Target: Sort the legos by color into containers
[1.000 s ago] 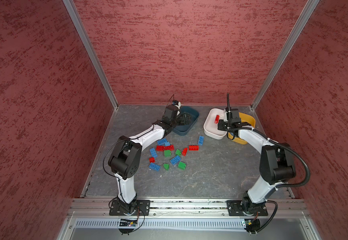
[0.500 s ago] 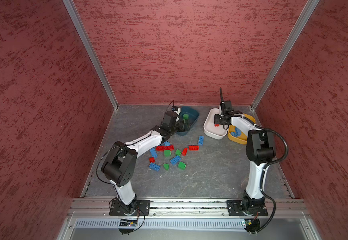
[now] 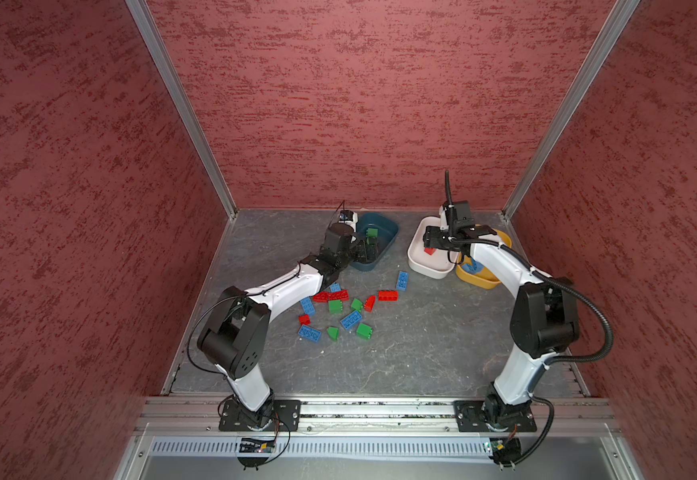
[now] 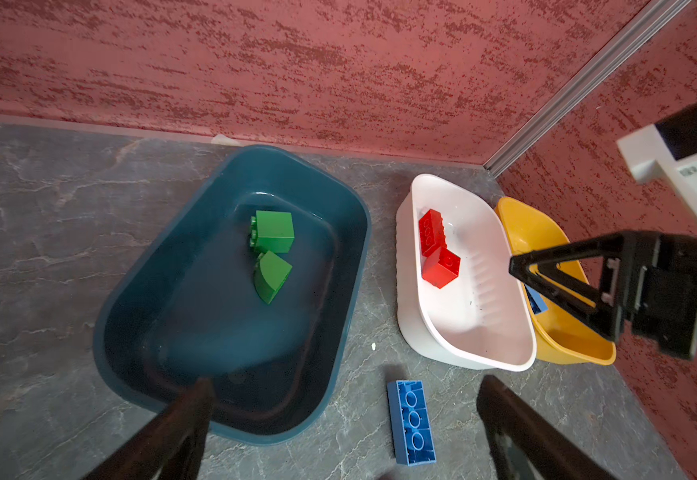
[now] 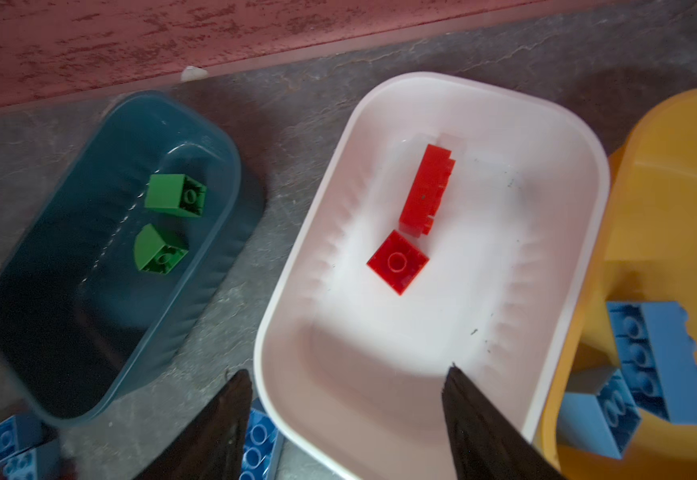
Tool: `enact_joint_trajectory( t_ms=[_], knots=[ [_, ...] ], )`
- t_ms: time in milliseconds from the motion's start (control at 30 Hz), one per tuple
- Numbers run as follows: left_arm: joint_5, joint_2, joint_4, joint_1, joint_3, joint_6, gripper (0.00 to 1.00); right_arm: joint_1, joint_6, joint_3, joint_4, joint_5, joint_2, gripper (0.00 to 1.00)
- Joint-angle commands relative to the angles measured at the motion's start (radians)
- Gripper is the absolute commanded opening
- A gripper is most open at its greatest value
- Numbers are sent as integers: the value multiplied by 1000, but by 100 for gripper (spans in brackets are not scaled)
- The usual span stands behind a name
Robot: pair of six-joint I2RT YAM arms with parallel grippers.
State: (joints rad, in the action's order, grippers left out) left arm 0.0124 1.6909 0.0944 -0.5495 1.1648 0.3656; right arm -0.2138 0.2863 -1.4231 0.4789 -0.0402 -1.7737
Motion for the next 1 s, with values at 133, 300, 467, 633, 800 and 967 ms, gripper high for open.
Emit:
enact_joint_trajectory(
  t_ms=[133, 300, 467, 633, 800, 967],
  knots=[
    [114, -77, 116, -5, -83, 4, 99, -115, 270, 233, -186, -29, 126, 75],
    [97, -88, 147, -9, -108, -5, 99, -201, 407, 362, -335, 26, 160, 75],
    [130, -104, 168, -10, -130, 5, 99, -270, 427, 341, -288, 125, 98, 75],
    [225, -138, 151, -12, -153, 30, 99, -298, 415, 333, -259, 243, 41, 77],
    [269, -173, 94, -1, -163, 59, 99, -316, 384, 289, -220, 251, -39, 77],
    [334, -211, 78, 6, -194, 83, 99, -330, 373, 267, -218, 261, -96, 73]
  ],
)
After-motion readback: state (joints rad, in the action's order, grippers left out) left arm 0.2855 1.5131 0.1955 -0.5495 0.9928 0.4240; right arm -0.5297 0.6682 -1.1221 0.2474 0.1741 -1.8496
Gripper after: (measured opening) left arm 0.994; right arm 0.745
